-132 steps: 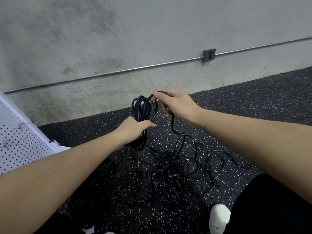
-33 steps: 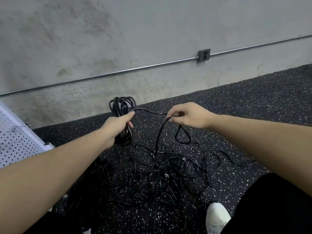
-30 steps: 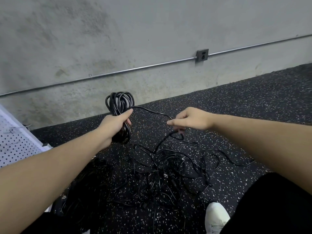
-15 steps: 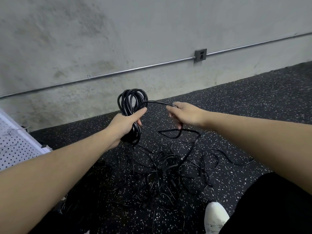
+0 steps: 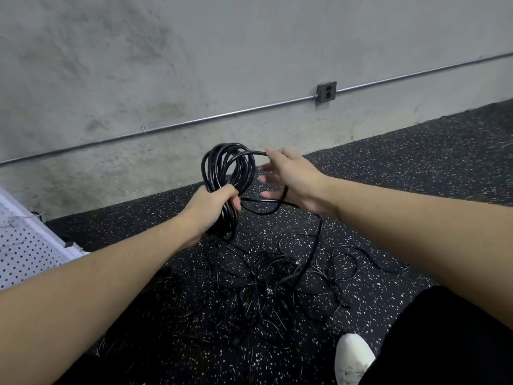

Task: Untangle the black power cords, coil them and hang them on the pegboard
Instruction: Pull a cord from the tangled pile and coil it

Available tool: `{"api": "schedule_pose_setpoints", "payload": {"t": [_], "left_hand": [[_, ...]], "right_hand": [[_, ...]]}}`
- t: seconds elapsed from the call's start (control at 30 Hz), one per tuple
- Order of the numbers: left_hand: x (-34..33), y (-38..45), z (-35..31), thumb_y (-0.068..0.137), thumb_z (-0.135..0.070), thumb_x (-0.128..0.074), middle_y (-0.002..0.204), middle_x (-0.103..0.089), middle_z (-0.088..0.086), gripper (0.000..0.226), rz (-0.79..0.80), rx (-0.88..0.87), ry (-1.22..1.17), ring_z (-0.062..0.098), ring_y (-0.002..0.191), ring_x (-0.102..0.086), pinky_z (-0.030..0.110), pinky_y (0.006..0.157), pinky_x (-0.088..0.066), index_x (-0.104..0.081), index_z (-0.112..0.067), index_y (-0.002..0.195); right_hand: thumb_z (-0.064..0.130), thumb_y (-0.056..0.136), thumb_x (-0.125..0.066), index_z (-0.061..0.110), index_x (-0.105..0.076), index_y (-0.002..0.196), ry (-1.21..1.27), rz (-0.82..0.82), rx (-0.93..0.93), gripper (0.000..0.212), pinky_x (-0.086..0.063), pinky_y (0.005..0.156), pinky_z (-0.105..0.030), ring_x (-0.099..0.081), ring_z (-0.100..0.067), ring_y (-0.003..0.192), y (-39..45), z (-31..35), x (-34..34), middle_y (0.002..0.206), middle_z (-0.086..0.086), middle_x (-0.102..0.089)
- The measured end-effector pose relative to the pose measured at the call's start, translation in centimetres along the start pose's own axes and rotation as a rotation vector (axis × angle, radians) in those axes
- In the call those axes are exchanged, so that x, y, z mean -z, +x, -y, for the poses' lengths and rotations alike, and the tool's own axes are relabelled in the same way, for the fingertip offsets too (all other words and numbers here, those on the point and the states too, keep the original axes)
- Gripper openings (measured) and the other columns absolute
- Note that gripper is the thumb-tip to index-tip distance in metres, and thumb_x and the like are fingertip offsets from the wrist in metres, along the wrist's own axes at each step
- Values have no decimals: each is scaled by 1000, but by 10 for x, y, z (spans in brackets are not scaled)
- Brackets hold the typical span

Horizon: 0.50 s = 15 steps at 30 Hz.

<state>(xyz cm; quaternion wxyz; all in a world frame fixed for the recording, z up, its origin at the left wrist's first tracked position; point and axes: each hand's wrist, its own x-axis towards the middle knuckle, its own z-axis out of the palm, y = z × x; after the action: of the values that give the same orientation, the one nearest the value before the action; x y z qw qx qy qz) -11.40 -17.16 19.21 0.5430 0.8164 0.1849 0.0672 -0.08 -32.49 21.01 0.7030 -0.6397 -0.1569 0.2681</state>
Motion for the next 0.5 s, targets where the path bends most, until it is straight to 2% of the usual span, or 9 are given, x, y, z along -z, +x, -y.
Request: {"api": "schedule_pose_setpoints", "payload": {"t": [0.07, 0.13, 0.23, 0.27, 0.33, 0.4, 0.5], "left_hand": [[-1, -4, -4, 77, -39, -59, 61, -63, -5, 29, 27, 25, -30, 18, 68, -56, 33, 69, -42, -77, -19, 67], [-4, -9, -6, 72, -40, -60, 67, -69, -15, 30, 81, 32, -62, 14, 75, -54, 35, 81, -39, -83, -23, 79], [-7, -12, -11, 71, -41, -59, 108, -76, -14, 36, 151, 64, -109, 8, 79, -55, 38, 90, -36, -85, -27, 91], [-8, -12, -12, 74, -40, -58, 109, -76, -10, 35, 168, 83, -113, 9, 80, -57, 35, 89, -39, -85, -28, 94], [-10, -13, -12, 88, -34, -55, 85, -70, -1, 32, 205, 111, -120, 12, 70, -57, 29, 74, -45, -84, -27, 98], [-14, -16, -15, 96, -26, -51, 65, -64, -3, 33, 220, 127, -136, 12, 61, -52, 28, 67, -46, -84, -26, 100], [-17, -17, -18, 97, -25, -50, 61, -66, -7, 34, 194, 147, -160, 10, 61, -54, 28, 65, -44, -83, -25, 102]], "right_hand": [[41, 108, -41, 16, -44, 128, -5, 15, -32, 32, -57, 94, -49, -68, -25, 103, -2, -1, -4, 114, -10, -68], [39, 110, -35, 17, -38, 128, -7, 12, -36, 29, -56, 92, -46, -69, -27, 99, -4, -3, -10, 111, -14, -71], [37, 110, -33, 11, -54, 117, -1, -46, -34, 34, -51, 75, -40, -62, -26, 93, -1, -4, -16, 116, -21, -71], [36, 109, -34, 8, -58, 111, 14, -66, -49, 37, -52, 74, -40, -61, -28, 92, 1, -4, -18, 115, -22, -71], [35, 107, -37, 2, -62, 111, 78, -90, -74, 42, -56, 86, -49, -62, -30, 90, 1, -4, -24, 108, -23, -71], [36, 105, -41, 2, -60, 126, 163, -87, -67, 45, -54, 96, -51, -61, -29, 91, 1, -4, -28, 112, -21, -67], [47, 97, -51, 15, -44, 144, 140, -51, 4, 56, -55, 94, -48, -62, -25, 95, 1, -5, -28, 127, -20, -63]]}}
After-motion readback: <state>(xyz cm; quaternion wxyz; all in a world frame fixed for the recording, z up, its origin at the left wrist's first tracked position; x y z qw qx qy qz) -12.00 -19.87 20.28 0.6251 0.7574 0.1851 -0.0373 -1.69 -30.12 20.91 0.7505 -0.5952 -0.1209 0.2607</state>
